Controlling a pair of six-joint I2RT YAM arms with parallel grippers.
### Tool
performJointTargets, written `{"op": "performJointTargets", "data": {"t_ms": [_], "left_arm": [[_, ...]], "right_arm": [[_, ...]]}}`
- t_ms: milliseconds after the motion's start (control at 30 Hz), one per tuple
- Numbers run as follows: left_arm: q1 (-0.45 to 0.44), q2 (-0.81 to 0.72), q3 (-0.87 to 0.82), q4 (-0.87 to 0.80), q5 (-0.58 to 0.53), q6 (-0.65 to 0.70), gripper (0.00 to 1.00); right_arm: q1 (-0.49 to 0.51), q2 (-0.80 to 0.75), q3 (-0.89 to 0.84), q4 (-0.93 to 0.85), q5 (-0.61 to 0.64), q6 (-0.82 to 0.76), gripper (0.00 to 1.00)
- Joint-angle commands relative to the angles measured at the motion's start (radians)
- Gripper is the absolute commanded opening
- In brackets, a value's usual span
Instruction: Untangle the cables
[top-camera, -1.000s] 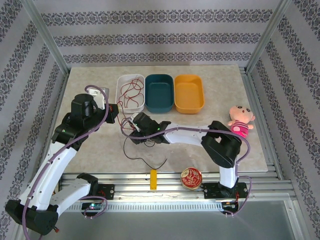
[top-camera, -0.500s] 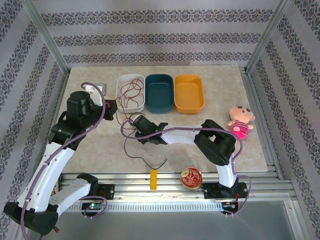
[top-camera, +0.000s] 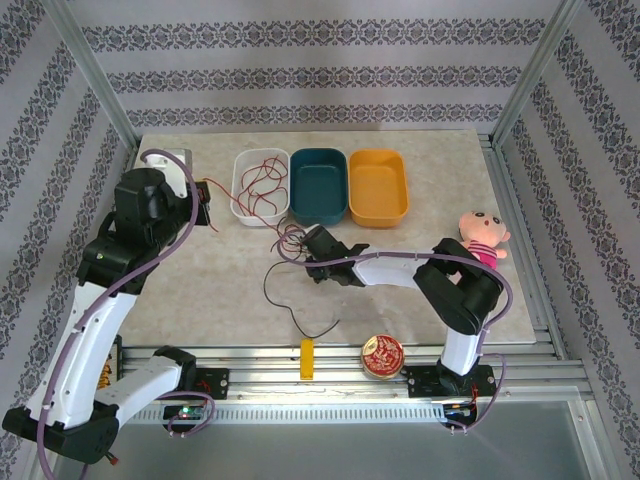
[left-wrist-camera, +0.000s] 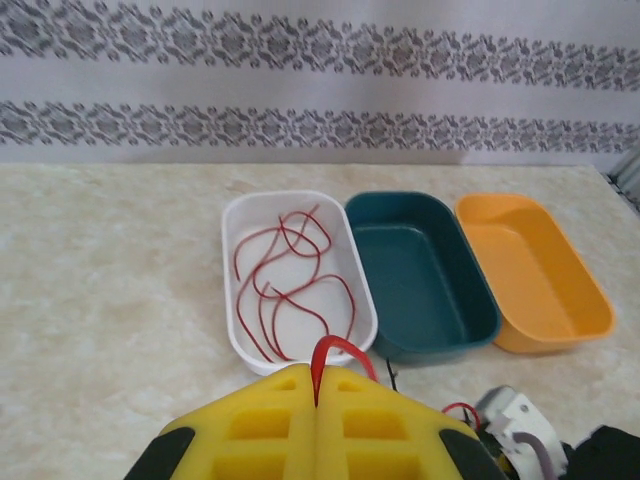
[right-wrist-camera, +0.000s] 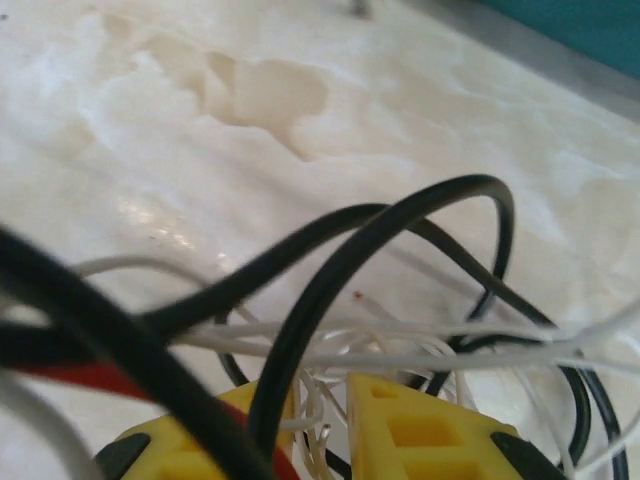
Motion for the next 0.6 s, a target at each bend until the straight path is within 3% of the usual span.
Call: {"op": "performJointTargets", "data": {"t_ms": [0, 167, 300, 567], "left_arm": [[0.021, -0.007, 0.078, 0.009, -0.098, 0.054, 0.0], [0.025, -0.009, 0.124, 0.035, -0.141, 0.071, 0.0], [0.028, -0.004, 0.152, 0.044, -0.157, 0.079, 0.0], [0.03, 0.015, 0.196, 0.054, -0.199, 0.103, 0.0]], "right_arm": [[-0.018, -0.032, -0.039, -0.023, 0.023, 0.027, 0.23], [-0.041, -0.045, -0.06, -0.028, 0.025, 0.036, 0.22], [-0.052, -0.052, -0.074, -0.031, 0.027, 0.04, 0.1], [-0.098, -0.081, -0.111, -0.036, 0.028, 0.062, 0.03]]}}
